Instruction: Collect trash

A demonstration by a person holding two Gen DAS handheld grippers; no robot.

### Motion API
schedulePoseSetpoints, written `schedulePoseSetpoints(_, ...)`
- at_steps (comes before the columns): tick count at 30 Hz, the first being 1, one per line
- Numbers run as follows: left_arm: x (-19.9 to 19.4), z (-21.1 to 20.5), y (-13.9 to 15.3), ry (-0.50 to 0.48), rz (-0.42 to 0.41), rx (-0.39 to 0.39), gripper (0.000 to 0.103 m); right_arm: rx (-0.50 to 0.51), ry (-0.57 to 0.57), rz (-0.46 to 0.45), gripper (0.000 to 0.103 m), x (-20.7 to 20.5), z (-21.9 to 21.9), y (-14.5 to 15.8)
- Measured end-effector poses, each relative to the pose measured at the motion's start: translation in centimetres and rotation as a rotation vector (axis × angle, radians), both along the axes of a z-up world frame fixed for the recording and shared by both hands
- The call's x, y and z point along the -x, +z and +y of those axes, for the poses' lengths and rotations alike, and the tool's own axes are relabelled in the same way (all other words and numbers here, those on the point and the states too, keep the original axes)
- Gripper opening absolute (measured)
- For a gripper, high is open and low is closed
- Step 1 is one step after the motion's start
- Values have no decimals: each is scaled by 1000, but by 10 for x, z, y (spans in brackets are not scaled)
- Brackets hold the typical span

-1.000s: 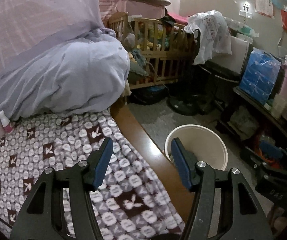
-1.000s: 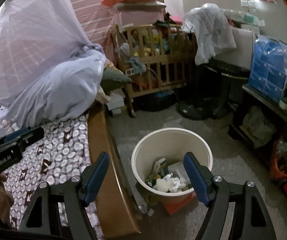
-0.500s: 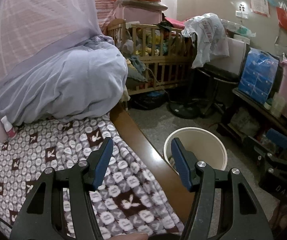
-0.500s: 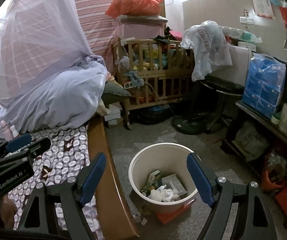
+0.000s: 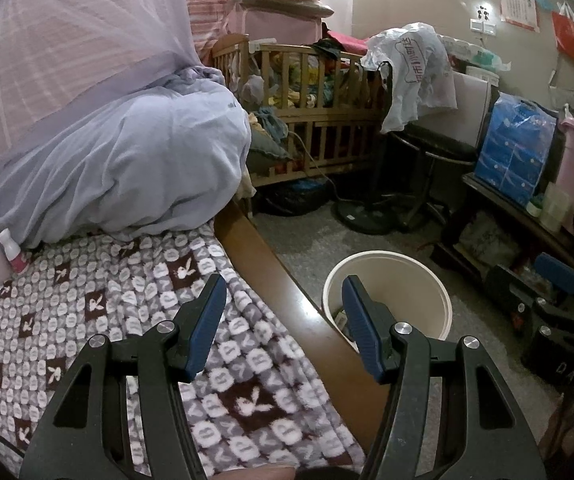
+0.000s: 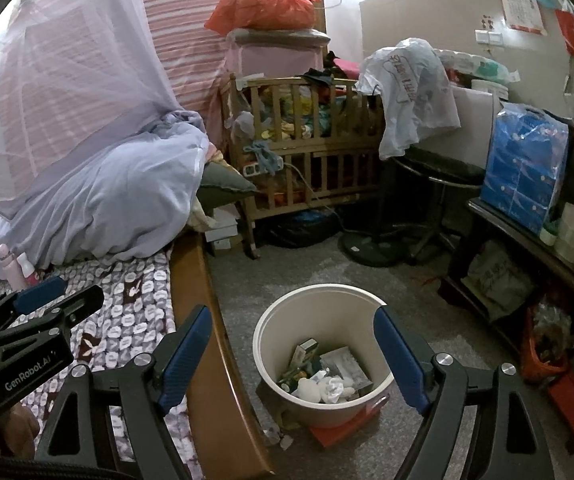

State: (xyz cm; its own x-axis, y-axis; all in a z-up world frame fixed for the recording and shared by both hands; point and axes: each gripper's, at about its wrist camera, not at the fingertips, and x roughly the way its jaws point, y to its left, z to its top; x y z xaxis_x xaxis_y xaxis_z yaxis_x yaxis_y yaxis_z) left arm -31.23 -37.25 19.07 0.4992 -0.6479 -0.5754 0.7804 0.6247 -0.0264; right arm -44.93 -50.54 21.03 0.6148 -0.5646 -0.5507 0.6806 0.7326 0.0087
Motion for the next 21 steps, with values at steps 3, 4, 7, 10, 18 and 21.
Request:
schedulePoseSetpoints(3, 0, -1, -1, 0, 3, 0, 59, 1, 3, 2, 81, -1, -1, -1)
schedulePoseSetpoints(4, 0, 0, -1, -1, 4, 0, 59, 1, 3, 3, 81, 0, -1, -1)
schedulePoseSetpoints(7, -1, 0, -3, -3, 10, -1, 59, -1, 2, 9, 81, 0, -2, -1)
schedulePoseSetpoints(10, -2, 1, -4, -5, 15, -2, 59, -3, -1, 12, 81, 1, -3, -2)
schedulePoseSetpoints(18, -3, 2, -4, -7, 15, -5, 59, -5, -1, 14, 82, 1, -3, -2)
schedulePoseSetpoints(21, -3, 1, -4, -5, 19, -2, 59, -11, -2, 15, 82, 1, -5, -4)
